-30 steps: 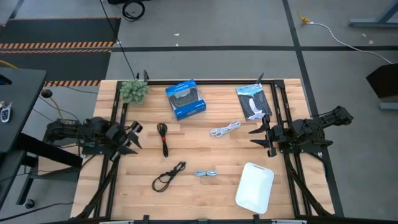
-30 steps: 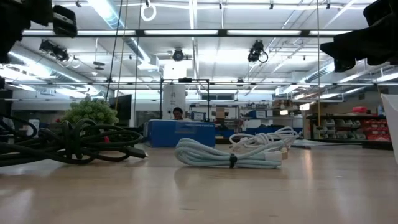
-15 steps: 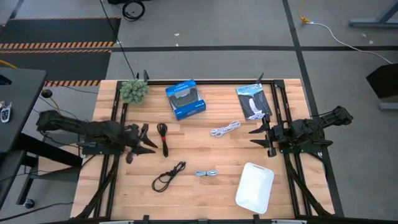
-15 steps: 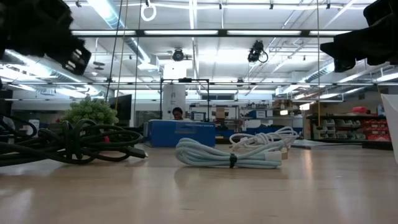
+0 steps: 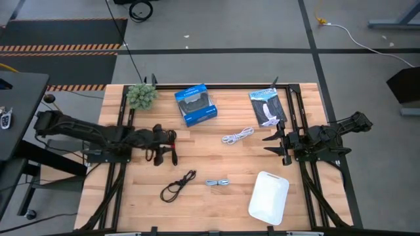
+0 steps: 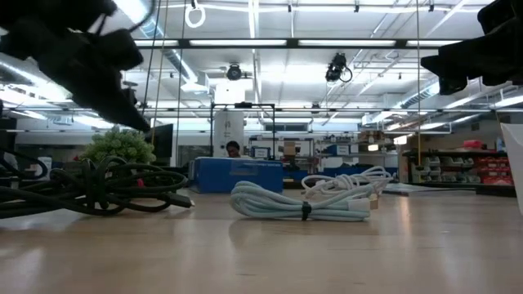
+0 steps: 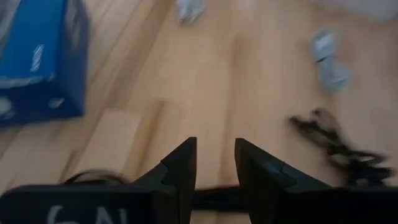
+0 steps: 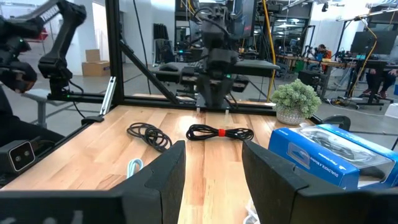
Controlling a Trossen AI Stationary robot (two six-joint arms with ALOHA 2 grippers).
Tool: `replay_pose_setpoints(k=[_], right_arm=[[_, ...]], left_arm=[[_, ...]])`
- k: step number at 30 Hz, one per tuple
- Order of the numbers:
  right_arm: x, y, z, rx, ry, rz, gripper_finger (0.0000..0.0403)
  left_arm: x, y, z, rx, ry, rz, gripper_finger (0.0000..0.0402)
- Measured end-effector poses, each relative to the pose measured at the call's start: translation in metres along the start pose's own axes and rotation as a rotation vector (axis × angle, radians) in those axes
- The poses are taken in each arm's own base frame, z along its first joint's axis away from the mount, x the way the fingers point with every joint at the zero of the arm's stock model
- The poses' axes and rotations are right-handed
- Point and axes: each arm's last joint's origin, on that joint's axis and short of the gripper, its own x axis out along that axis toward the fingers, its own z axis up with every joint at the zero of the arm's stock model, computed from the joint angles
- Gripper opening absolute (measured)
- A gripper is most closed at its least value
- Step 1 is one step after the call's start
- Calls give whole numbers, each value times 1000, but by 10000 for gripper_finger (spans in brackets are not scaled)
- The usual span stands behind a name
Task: Pick and place USB-C Cables
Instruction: Put the top black charger cable into the white bin
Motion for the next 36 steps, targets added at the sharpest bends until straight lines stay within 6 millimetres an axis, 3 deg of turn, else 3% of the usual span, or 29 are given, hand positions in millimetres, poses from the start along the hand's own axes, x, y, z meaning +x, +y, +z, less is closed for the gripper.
replay_pose_setpoints(k=[7, 14, 21, 28, 32, 36], right_arm=[[0, 0, 0, 0, 0, 0, 165], [0, 0, 0, 0, 0, 0, 165], [0, 0, 0, 0, 0, 0, 165], [0, 0, 0, 0, 0, 0, 165], [0, 0, 0, 1, -1, 0, 165], [0, 0, 0, 0, 0, 0, 165]], left_arm=[[20, 10, 20, 54, 329, 26, 117], [30, 6, 31, 270, 568, -43, 121], [44, 5, 45, 514, 664, -42, 188], [64, 1, 31, 997, 785, -210, 244], [75, -2, 25, 1199, 810, -259, 243], [84, -5, 24, 1272, 785, -257, 230]])
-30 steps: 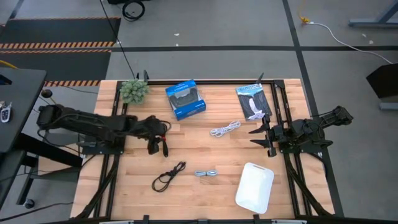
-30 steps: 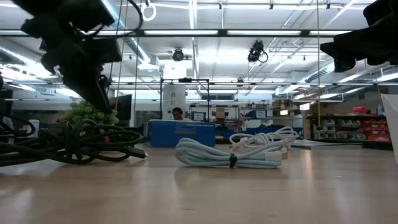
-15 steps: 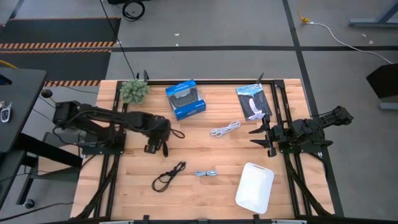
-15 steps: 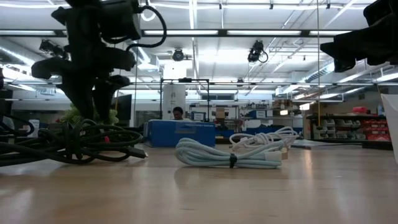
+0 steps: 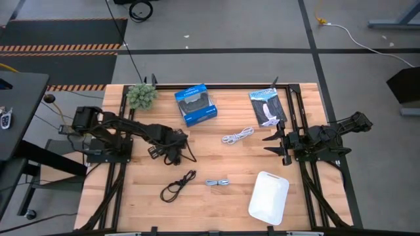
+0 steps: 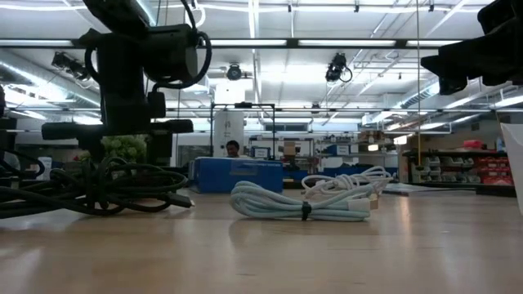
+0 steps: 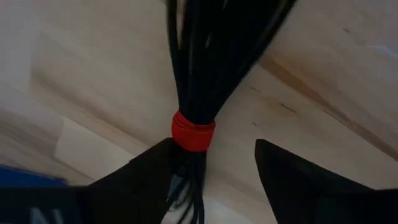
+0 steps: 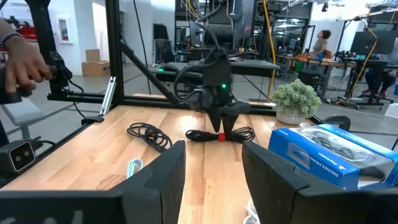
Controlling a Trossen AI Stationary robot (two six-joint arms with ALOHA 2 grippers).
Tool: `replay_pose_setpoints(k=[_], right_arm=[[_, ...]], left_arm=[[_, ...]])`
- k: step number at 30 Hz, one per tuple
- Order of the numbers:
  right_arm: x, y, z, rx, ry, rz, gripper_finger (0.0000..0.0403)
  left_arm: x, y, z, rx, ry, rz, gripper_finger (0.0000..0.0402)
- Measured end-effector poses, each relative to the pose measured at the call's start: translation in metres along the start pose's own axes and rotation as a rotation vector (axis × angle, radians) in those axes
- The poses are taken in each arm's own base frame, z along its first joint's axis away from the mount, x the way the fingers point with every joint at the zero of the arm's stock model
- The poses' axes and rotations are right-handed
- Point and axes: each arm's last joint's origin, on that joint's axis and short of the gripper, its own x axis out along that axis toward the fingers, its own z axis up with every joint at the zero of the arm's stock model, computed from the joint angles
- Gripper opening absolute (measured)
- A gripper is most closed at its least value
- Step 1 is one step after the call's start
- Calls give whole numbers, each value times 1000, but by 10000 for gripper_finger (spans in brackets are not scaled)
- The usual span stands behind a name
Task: Pick and place USB-C Cables
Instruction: Put the top black charger cable into the white bin
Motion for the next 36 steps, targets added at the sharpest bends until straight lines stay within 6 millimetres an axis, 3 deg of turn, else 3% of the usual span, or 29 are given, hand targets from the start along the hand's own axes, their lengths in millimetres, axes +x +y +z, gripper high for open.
replay_pose_setpoints(k=[9, 26, 32, 36], right_arm=[[0, 0, 0, 1, -4, 0, 165], [0, 0, 2, 6, -20, -2, 165], [0, 0, 2, 6, -20, -2, 165], [0, 0, 2, 6, -20, -2, 165]], left_arm=[[0, 1, 1, 81, -19, 11, 189], [18, 6, 6, 163, 28, 11, 79], [10, 12, 7, 26, 76, 9, 62], [-9, 31, 15, -102, 43, 70, 61]])
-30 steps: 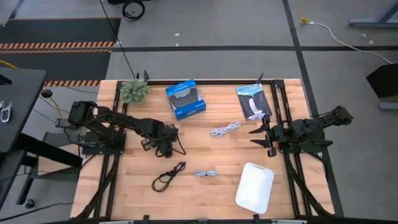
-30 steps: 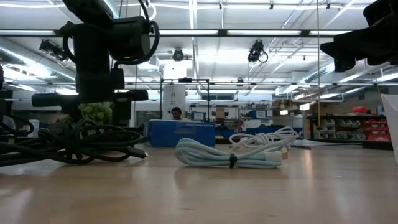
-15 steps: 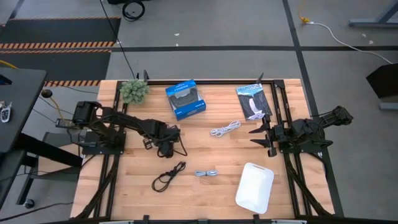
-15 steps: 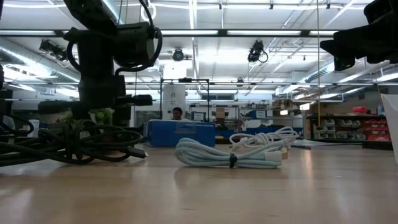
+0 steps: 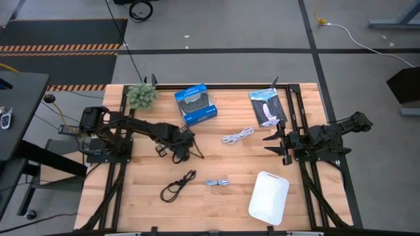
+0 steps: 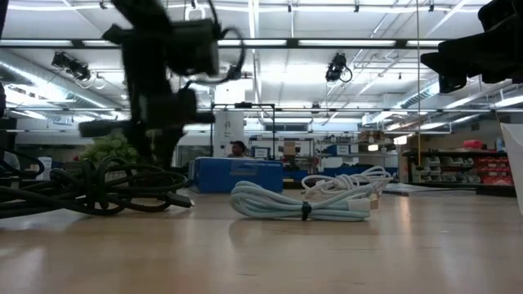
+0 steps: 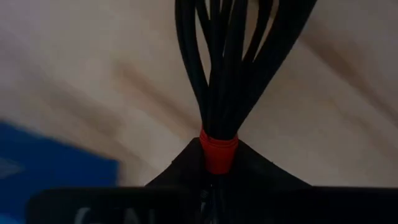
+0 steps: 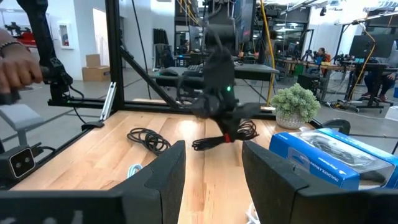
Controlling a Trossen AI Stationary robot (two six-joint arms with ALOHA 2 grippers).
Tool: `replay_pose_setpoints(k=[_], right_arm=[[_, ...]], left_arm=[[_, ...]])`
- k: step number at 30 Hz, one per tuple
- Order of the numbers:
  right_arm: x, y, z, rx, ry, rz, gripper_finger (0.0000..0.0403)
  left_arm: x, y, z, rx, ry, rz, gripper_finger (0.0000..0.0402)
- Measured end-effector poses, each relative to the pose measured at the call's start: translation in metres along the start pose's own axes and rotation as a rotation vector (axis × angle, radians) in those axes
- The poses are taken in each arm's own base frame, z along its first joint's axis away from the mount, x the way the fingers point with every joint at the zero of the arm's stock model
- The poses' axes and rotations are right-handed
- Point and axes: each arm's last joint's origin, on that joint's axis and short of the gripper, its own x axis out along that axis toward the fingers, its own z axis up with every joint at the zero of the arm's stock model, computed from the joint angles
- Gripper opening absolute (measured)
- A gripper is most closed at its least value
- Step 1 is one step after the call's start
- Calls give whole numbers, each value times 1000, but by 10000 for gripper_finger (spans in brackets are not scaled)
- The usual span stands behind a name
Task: Pick and place USB-C Cables
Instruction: Put the top black charger cable into the white bin
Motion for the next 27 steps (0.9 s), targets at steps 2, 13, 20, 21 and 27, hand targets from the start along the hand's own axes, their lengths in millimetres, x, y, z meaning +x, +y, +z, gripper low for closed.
replay_pose_setpoints(k=[2, 13, 20, 21, 27], right_arm=[[0, 0, 0, 0, 0, 0, 165], [0, 0, 0, 0, 0, 0, 165], [0, 0, 0, 0, 0, 0, 165], [0, 0, 0, 0, 0, 0, 165], [0, 0, 0, 0, 0, 0, 165]], left_arm=[[-11, 8, 6, -47, -44, -4, 61], [-65, 31, 54, -90, -325, 169, 60], [-82, 22, 76, -47, -419, 222, 60], [-84, 21, 78, -53, -430, 226, 60], [-94, 18, 92, -89, -526, 252, 65]])
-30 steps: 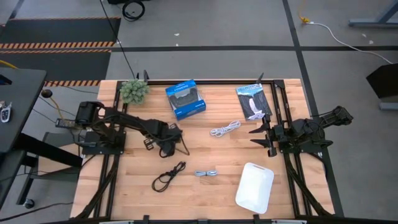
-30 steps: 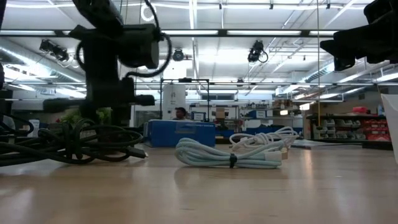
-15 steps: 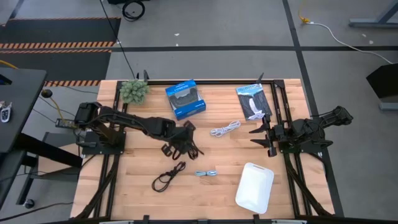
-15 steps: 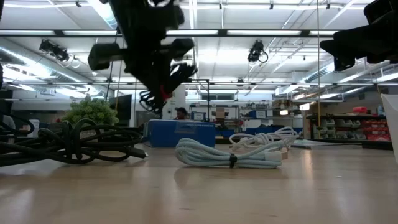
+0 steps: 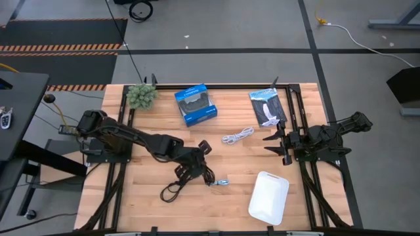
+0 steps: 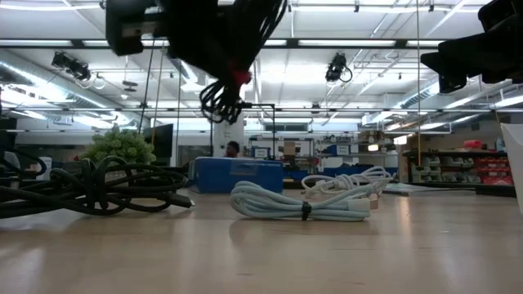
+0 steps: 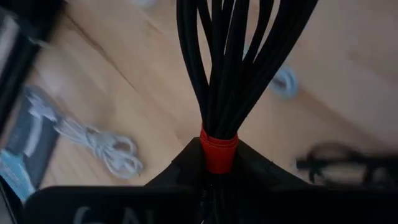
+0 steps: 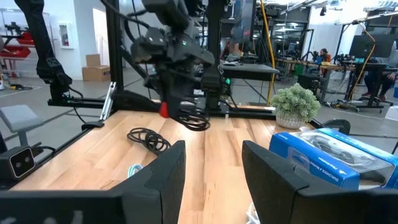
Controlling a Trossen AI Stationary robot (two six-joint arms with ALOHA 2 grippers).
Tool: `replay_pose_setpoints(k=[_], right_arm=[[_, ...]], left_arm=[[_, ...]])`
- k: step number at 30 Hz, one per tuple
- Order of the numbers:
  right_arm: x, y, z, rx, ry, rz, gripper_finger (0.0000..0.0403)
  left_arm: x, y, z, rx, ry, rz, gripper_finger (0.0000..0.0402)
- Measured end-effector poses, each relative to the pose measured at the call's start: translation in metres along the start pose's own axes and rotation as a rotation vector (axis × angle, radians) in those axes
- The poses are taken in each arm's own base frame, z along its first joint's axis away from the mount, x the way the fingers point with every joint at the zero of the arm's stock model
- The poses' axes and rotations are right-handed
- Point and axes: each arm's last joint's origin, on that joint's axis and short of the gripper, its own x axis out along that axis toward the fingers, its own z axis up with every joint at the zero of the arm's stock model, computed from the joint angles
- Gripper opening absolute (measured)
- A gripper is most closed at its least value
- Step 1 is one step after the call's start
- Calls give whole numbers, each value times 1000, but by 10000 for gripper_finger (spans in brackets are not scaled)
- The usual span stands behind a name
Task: Pick and place USB-C Cables
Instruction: Put the top black charger cable into the white bin
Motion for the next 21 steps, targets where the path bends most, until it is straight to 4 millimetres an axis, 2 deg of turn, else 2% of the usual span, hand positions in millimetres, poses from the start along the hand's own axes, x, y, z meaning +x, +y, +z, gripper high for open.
replay_pose_setpoints(k=[7, 13, 21], right_arm=[[0, 0, 0, 0, 0, 0, 165], [0, 0, 0, 0, 0, 0, 165], [0, 0, 0, 0, 0, 0, 165]], left_arm=[[-2, 15, 15, -9, -161, 147, 70], [-13, 40, 31, 12, -435, 324, 71], [-23, 73, 24, 108, -559, 525, 72]])
